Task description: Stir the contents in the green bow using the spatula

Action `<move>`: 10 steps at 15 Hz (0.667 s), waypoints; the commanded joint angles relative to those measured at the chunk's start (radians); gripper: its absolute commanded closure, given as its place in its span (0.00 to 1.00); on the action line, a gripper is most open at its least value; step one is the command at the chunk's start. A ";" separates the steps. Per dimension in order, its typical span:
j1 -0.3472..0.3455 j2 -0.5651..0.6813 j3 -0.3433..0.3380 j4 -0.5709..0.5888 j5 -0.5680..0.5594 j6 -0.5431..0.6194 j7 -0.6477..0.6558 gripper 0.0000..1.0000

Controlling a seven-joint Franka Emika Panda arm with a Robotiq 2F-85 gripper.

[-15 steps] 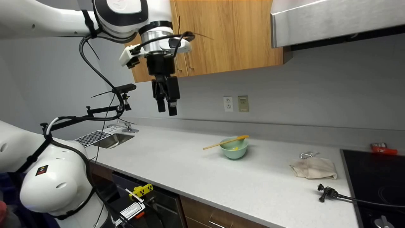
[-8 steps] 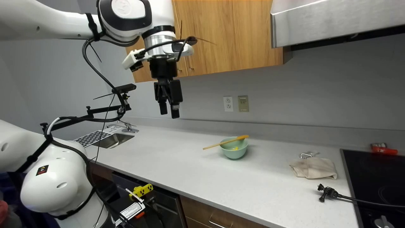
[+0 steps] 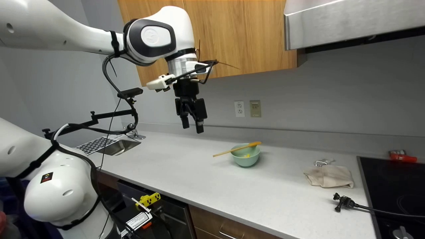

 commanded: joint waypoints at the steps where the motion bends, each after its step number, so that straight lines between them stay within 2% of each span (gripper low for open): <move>1: 0.026 0.077 0.020 0.002 0.062 0.106 0.039 0.00; 6: 0.083 0.187 0.067 0.015 0.171 0.237 0.029 0.00; 7: 0.054 0.149 0.061 -0.006 0.130 0.208 0.033 0.00; 10: 0.076 0.185 0.078 0.001 0.147 0.231 0.033 0.00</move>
